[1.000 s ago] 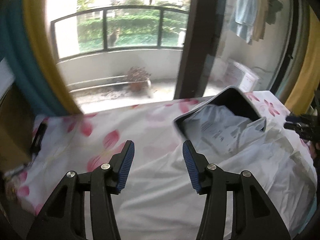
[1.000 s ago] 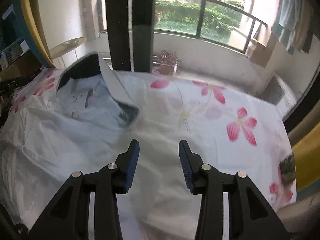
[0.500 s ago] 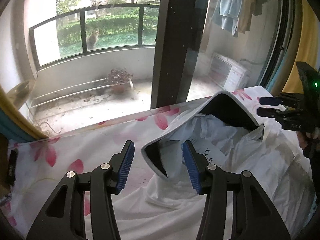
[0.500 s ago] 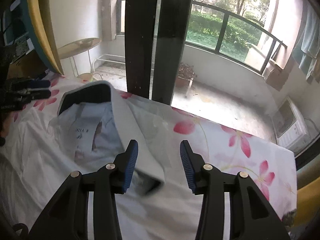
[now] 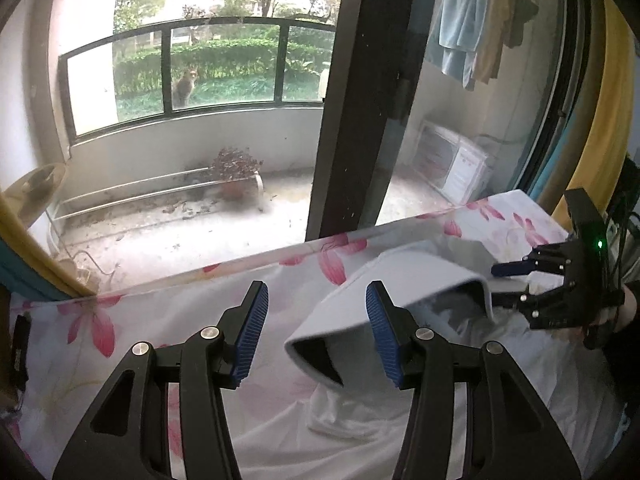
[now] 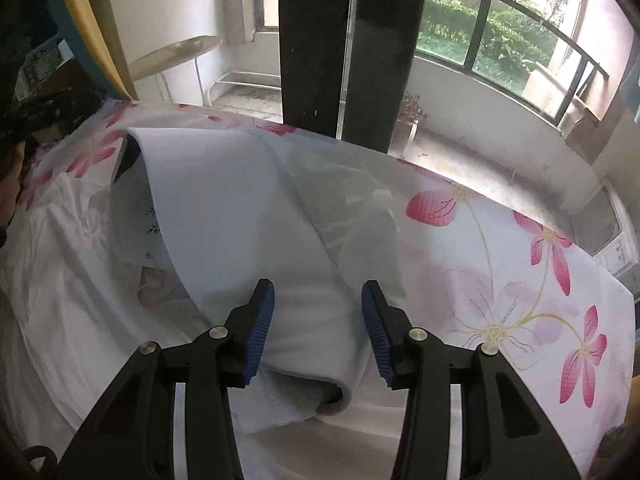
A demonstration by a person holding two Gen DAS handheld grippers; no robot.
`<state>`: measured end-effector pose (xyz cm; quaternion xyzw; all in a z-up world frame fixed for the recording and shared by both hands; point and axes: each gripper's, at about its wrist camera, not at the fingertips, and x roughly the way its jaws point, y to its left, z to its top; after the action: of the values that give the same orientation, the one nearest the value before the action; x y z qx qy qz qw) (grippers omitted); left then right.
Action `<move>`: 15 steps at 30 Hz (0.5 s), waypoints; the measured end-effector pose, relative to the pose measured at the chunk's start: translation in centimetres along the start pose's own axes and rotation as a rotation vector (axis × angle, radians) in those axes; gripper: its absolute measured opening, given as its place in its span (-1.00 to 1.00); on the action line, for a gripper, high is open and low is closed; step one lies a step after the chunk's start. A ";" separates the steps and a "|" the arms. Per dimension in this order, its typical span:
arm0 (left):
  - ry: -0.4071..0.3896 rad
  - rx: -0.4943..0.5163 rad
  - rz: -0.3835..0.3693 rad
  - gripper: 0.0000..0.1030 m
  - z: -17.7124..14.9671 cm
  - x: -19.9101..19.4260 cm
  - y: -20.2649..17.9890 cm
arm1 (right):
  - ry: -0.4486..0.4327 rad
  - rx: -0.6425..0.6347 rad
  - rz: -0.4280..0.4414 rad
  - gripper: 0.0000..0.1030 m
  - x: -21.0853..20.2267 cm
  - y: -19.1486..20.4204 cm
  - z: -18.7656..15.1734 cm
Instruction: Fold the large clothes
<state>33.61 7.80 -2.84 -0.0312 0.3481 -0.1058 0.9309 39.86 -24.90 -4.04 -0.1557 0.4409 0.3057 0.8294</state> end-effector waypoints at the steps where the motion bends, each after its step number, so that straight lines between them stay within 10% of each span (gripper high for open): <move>1: 0.008 0.002 -0.006 0.14 0.2 0.5 -0.1 | 0.000 0.004 0.003 -0.05 -0.1 -0.2 -0.1; 15: 0.236 0.044 -0.021 0.21 -3.4 6.1 -0.6 | 0.018 0.175 0.104 0.27 0.1 -3.2 -1.6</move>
<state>35.79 5.94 -9.29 -0.0016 0.4528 -0.1261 0.8827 40.99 -28.17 -5.09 -0.0622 0.4809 0.3070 0.8189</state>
